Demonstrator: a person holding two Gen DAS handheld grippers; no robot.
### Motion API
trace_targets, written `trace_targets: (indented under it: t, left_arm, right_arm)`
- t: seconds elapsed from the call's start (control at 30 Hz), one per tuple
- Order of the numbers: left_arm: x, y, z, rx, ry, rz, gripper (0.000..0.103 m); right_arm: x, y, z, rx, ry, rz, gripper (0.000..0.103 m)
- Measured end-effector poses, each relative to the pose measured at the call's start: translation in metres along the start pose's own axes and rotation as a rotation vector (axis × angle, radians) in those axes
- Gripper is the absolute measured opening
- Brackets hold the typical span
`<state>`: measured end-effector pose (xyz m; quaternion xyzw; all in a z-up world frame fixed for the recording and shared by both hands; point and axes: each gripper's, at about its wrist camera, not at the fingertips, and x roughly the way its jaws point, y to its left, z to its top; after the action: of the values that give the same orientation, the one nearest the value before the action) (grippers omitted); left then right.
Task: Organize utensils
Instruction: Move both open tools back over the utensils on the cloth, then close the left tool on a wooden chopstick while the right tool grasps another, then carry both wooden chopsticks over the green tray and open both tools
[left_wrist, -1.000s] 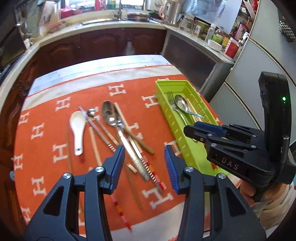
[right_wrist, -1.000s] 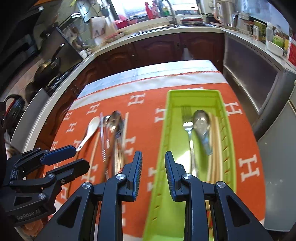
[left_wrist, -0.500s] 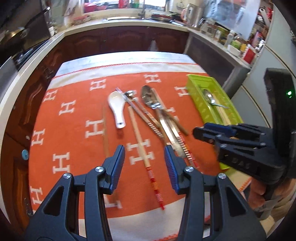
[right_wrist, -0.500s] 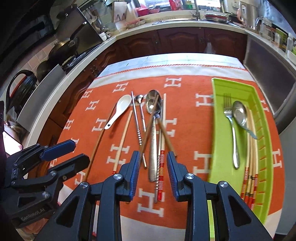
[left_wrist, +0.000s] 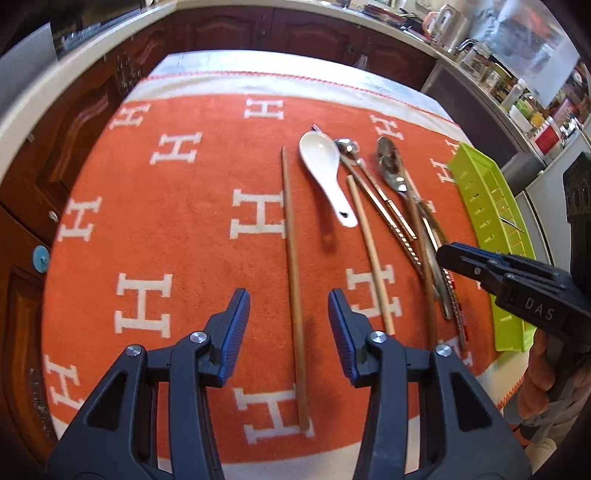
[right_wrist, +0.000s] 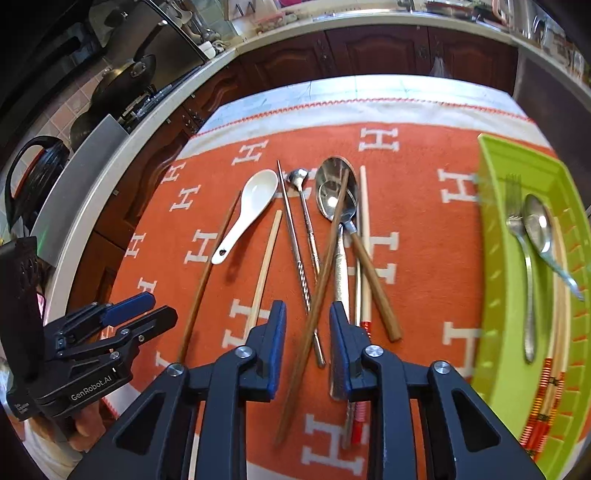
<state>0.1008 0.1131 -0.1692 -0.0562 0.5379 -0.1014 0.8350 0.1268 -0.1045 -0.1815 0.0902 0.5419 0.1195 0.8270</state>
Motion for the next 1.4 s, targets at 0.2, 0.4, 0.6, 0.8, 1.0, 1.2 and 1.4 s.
trace_targets:
  t: [0.2, 0.4, 0.6, 0.8, 1.0, 1.2, 1.4]
  left_arm:
    - [0.021, -0.004, 0.005, 0.001, 0.021, 0.016, 0.041]
    - [0.030, -0.011, 0.010, 0.007, 0.011, 0.066, 0.039]
    - [0.033, -0.014, 0.013, 0.000, 0.009, 0.133, 0.008]
    - [0.032, -0.005, 0.015, -0.058, 0.023, 0.103, 0.004]
    - [0.022, -0.005, 0.010, -0.099, 0.032, 0.057, 0.004]
    - [-0.012, -0.029, 0.007, -0.066, -0.010, 0.014, 0.004]
    - [-0.045, -0.078, 0.007, 0.035, -0.062, -0.039, 0.004]
  right_arm:
    - [0.032, 0.001, 0.002, 0.012, 0.031, -0.031, 0.015]
    - [0.045, 0.004, 0.000, -0.012, 0.015, -0.061, 0.009]
    - [0.044, 0.001, -0.002, 0.024, -0.004, -0.048, 0.007]
    - [0.034, -0.006, -0.007, 0.047, -0.015, -0.024, 0.006]
    - [0.017, -0.007, -0.012, 0.057, -0.039, 0.005, 0.006]
    - [-0.006, -0.011, -0.019, 0.077, -0.064, 0.039, 0.006]
    - [-0.046, -0.024, -0.030, 0.098, -0.125, 0.057, 0.006]
